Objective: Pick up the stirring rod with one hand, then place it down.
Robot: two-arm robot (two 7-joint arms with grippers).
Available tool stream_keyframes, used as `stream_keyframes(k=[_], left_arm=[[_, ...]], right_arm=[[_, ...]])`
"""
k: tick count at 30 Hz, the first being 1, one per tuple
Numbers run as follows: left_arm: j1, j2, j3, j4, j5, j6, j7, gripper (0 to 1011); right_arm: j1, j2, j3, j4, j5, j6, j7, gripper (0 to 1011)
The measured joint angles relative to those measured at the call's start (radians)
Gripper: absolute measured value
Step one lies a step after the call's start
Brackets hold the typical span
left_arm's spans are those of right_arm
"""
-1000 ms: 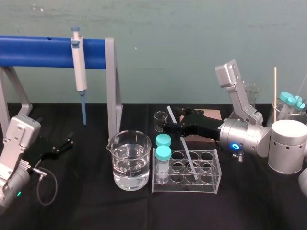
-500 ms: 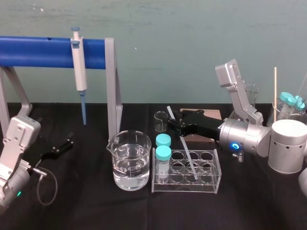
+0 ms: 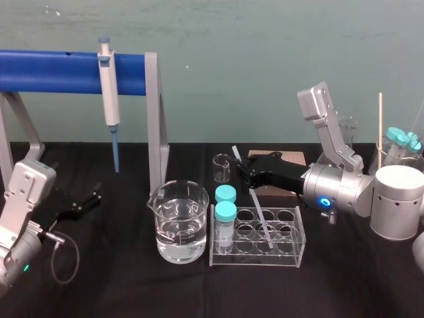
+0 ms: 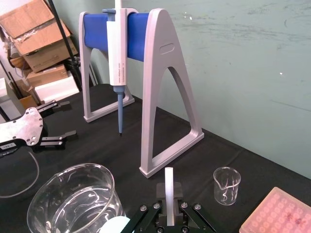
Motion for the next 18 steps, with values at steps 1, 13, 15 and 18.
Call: stream_keyframes(k=[1,13,15,18], left_arm=[[0.000,0.000,0.000,0.000,0.000,0.000,0.000,1000],[0.000,0.000,0.000,0.000,0.000,0.000,0.000,1000],[0.000,0.000,0.000,0.000,0.000,0.000,0.000,1000],[0.000,0.000,0.000,0.000,0.000,0.000,0.000,1000]], right_arm=[[0.000,0.000,0.000,0.000,0.000,0.000,0.000,72],[-0.060,-0.007,0.036,-0.033,-0.020,-0.182,-0.006,72],[-0.085,-0.007,0.047,-0.048,-0.035,-0.232,-0.018,72],[-0.110,-0.005,0.059,-0.066,-0.047,-0.273,-0.032,72]])
